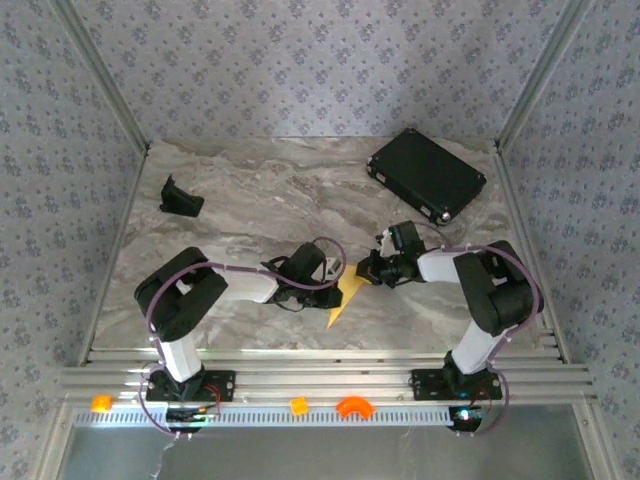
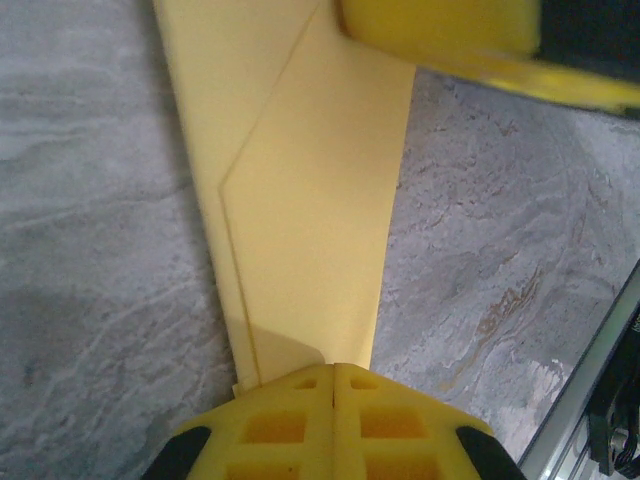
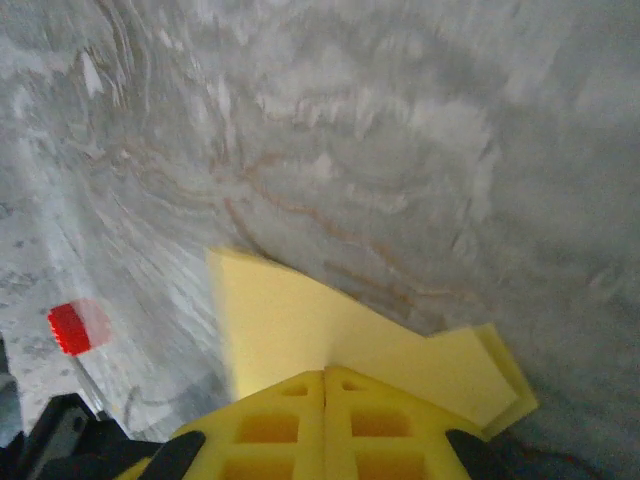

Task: Fold a paper plane with a square sheet of paper (pick it up from the middle)

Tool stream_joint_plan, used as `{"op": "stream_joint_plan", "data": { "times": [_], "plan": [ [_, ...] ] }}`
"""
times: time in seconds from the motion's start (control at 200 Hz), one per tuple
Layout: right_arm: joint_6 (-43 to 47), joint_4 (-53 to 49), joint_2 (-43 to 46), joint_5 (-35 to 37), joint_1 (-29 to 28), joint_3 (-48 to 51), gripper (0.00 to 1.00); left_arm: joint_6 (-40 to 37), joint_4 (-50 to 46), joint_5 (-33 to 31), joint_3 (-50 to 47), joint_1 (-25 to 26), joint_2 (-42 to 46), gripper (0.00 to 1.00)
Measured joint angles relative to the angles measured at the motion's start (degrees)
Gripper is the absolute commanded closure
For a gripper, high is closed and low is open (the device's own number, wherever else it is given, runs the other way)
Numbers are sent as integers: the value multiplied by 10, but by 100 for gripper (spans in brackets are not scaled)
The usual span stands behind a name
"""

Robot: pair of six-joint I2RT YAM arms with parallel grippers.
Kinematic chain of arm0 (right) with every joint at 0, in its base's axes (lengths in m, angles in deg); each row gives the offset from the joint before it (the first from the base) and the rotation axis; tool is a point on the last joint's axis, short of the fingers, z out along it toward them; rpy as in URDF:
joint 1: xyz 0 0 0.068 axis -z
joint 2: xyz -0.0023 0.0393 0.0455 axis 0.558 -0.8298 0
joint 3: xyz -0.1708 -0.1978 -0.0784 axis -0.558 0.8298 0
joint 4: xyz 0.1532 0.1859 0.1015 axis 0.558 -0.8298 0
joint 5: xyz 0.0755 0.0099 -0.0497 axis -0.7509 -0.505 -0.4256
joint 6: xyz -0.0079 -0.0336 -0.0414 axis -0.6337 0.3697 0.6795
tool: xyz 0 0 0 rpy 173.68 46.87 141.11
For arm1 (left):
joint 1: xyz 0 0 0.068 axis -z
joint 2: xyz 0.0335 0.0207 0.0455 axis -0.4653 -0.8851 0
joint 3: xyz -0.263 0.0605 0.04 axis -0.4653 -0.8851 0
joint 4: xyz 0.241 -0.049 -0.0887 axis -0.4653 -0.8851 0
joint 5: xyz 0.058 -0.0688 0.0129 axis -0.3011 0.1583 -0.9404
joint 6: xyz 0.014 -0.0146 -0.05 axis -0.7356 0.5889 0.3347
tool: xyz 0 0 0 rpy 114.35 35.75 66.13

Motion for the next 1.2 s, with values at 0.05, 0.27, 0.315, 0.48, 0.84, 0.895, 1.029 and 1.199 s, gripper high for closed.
{"op": "stream_joint_plan", "data": {
  "times": [0.05,0.27,0.315,0.48,0.84,0.895,1.029,1.199],
  "plan": [
    [0,3,-4,-13,7,0,95,0,0,0,0,0,0,100],
    [17,8,-6,-24,71,0,94,0,0,0,0,0,0,100],
    [20,5,-4,-23,80,0,94,0,0,0,0,0,0,100],
    [29,-8,31,-17,90,0,89,0,-1,1,1,0,0,100],
    [23,-15,79,-9,-10,0,90,2,-10,1,4,0,2,100],
    [16,-16,70,-8,-27,0,95,2,-14,1,5,0,2,100],
    [6,-18,49,7,-42,4,100,2,-24,0,11,0,3,100],
    [-1,-6,30,12,-38,26,100,2,-48,-3,12,0,11,100]
  ]
}}
